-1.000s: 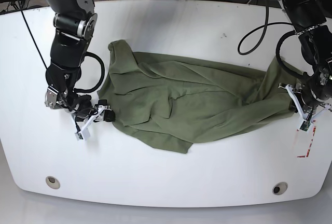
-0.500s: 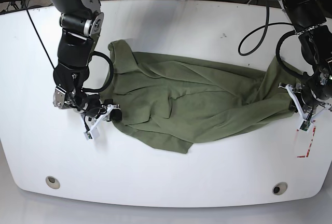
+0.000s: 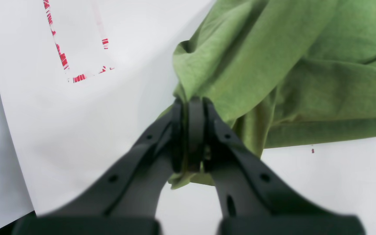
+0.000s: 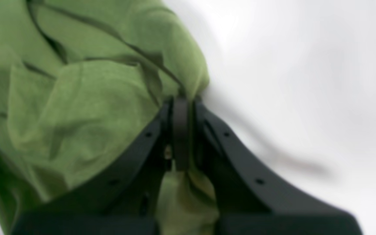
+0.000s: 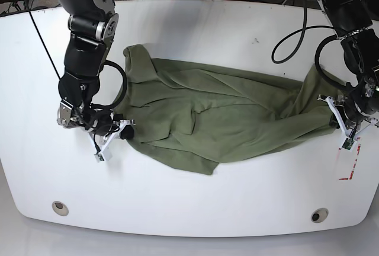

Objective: Fold the T-shirt properly
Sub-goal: 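Lift the held shirt with both grippers and pull it toward the robot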

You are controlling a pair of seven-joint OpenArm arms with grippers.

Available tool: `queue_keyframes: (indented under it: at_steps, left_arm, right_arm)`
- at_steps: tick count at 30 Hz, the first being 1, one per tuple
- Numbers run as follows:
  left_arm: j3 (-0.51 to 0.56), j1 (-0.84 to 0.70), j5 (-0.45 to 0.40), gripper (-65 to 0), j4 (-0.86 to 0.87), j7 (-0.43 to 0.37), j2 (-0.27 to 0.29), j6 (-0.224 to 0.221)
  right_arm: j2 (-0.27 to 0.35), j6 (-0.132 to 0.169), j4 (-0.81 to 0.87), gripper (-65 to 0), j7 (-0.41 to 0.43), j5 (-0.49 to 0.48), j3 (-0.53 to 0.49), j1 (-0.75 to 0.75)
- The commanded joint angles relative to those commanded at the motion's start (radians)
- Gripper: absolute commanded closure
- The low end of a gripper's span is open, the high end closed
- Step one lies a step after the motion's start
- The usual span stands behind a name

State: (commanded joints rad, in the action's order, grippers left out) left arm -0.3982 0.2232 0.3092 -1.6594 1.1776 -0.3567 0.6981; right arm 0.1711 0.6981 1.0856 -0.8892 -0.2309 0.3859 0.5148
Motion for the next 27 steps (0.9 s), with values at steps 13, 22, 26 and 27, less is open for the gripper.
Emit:
queue_keyframes:
  at_steps: [13, 22, 26, 27]
  left_arm:
    - [0.003, 0.103, 0.005, 0.0, -0.012, 0.000, 0.025, 0.000]
    - [0.008, 0.235, 0.002, 0.0, -0.051, 0.000, 0.037, 0.000]
    - [0.008, 0.299, 0.002, 0.0, -0.052, 0.003, 0.037, 0.000]
    - [0.008, 0.313, 0.003, 0.0, -0.054, 0.005, 0.037, 0.000]
  right_arm:
    - [0.000, 0.000, 0.299, 0.0, -0.210, -0.005, -0.008, 0.041]
    - [0.046, 0.000, 0.354, 0.0, -0.292, -0.006, -0.011, 0.198]
    - [0.080, 0.000, 0.354, 0.0, -0.304, -0.006, -0.058, 0.284]
    - [0.091, 0.000, 0.354, 0.0, -0.307, -0.006, -0.078, 0.305]
